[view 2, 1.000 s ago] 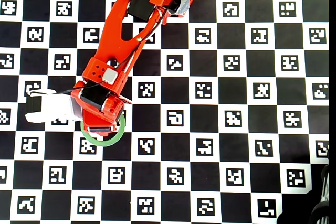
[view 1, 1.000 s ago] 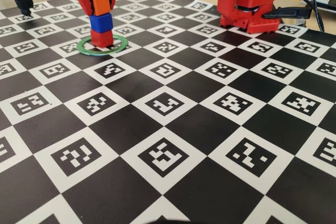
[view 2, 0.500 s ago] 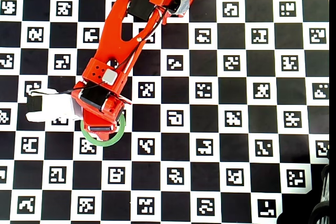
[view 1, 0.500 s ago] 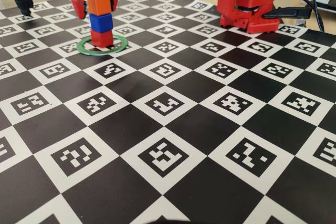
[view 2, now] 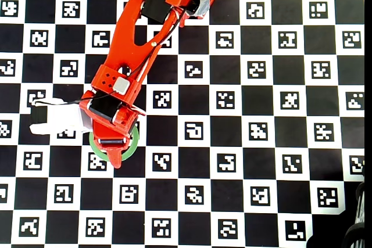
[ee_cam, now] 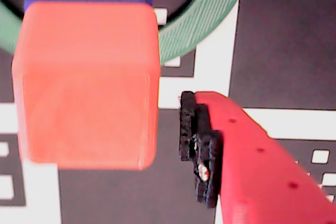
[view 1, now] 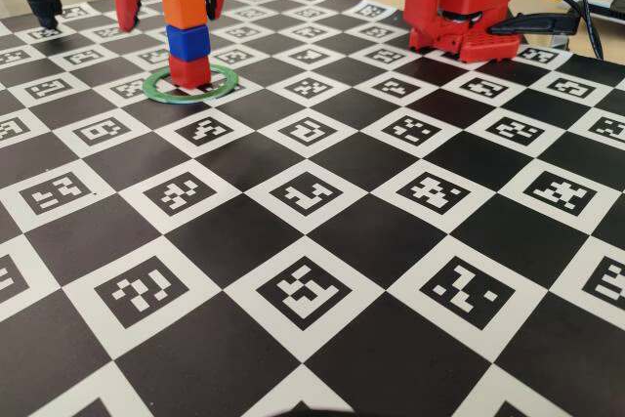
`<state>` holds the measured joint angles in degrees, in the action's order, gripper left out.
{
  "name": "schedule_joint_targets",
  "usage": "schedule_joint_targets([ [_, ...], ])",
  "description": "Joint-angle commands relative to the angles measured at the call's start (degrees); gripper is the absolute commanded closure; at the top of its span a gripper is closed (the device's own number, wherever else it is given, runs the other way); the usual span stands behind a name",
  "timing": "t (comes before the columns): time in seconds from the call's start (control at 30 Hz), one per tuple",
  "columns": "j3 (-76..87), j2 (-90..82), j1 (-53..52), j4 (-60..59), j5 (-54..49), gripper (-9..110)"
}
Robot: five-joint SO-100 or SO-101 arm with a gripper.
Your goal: Grab the red cube then put it in the green circle then put the blue cube on top and finally the orange cube on top
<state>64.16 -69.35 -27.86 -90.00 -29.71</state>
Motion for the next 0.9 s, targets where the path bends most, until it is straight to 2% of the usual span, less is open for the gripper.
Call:
schedule_joint_targets([
  [0.0, -1.32, -10.02, 0.62, -1.67, -0.26, 50],
  [0.27, -1.41, -15.38, 2.55, -5.71, 2.46, 50],
  [0.43, 1.85, -20.74, 3.96, -5.54, 7.73, 50],
  [0.67, 13.1, -30.32, 6.15, -2.2, 20.74, 58],
  [0.87, 28.48, -41.84, 11.78, 4.75, 21.88, 64],
])
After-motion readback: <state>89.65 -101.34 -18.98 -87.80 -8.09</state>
